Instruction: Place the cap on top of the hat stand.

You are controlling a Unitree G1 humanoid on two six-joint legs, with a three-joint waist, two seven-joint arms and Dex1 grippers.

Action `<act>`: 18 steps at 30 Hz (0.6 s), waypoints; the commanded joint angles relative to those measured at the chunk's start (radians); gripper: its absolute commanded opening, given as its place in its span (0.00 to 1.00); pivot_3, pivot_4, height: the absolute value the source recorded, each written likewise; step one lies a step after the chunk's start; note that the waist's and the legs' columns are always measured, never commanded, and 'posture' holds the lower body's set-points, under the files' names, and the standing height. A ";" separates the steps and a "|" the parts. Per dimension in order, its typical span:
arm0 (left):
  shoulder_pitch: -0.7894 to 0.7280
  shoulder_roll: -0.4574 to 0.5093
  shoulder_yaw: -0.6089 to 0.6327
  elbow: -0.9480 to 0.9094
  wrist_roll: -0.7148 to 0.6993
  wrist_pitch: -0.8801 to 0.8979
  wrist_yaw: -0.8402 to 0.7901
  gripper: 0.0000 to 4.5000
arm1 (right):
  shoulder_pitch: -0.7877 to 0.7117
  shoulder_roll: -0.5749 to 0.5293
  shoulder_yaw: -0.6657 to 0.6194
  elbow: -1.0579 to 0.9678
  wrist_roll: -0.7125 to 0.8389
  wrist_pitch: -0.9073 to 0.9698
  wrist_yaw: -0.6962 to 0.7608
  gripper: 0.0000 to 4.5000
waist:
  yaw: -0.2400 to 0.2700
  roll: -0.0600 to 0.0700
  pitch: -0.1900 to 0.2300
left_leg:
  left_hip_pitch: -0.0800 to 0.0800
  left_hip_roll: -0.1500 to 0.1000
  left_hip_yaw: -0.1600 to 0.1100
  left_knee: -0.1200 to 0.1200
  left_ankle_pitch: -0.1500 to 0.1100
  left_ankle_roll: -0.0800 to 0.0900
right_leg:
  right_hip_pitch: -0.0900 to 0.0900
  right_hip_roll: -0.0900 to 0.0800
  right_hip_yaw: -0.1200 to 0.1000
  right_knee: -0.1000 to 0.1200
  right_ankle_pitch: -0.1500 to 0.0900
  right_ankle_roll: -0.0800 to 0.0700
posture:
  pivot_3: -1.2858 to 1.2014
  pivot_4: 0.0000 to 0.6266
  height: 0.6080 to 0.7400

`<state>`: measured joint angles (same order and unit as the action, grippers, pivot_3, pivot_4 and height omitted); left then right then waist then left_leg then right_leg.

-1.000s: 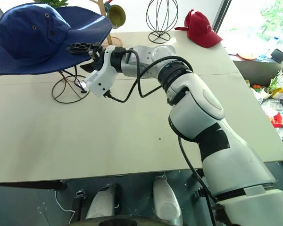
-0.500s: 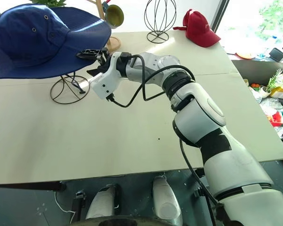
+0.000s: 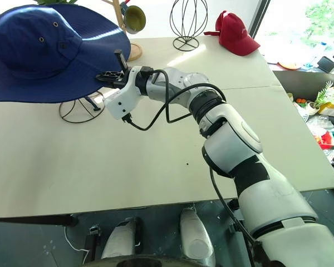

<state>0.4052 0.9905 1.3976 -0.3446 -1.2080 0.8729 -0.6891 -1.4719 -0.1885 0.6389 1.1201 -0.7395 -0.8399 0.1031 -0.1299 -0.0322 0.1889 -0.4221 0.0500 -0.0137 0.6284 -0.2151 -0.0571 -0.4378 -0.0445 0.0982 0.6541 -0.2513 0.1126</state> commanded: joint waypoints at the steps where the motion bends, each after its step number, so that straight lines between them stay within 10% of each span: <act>1: -0.009 0.004 0.020 -0.003 0.010 -0.003 -0.004 1.00 | -0.013 -0.012 -0.029 -0.040 0.024 0.000 0.019 0.46 | 0.000 0.000 0.000 | 0.000 0.000 0.000 0.000 0.000 0.000 | 0.000 0.000 0.000 0.000 0.000 0.000 | 0.52 0.24 0.99; 3: -0.015 0.003 0.012 -0.001 0.014 -0.003 -0.007 1.00 | -0.008 -0.021 -0.033 -0.044 0.035 -0.003 0.044 0.68 | 0.000 0.000 0.000 | 0.000 0.000 0.000 0.000 0.000 0.000 | 0.000 0.000 0.000 0.000 0.000 0.000 | 0.52 0.24 0.99; 14: -0.043 0.010 -0.024 0.013 0.051 -0.004 -0.029 1.00 | 0.055 -0.111 -0.094 -0.157 0.130 -0.047 0.173 0.68 | 0.002 0.000 0.000 | 0.000 0.000 0.000 0.000 0.000 0.000 | 0.000 0.000 0.000 0.000 0.000 0.000 | 0.52 0.24 0.99; 18: -0.057 0.013 -0.039 0.024 0.066 -0.004 -0.035 1.00 | 0.085 -0.114 -0.139 -0.209 0.207 -0.022 0.240 0.97 | 0.000 0.000 0.000 | 0.000 0.000 0.000 0.000 0.000 0.000 | 0.000 0.000 0.000 0.000 0.000 0.000 | 0.52 0.24 0.99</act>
<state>0.3528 0.9906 1.3483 -0.3268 -1.1563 0.8802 -0.7184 -1.3791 -0.2942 0.5393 0.9647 -0.5775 -0.8743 0.3213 -0.1300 -0.0322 0.1890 -0.4220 0.0501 -0.0136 0.6283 -0.2151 -0.0572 -0.4375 -0.0444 0.0982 0.6538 -0.2511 0.1131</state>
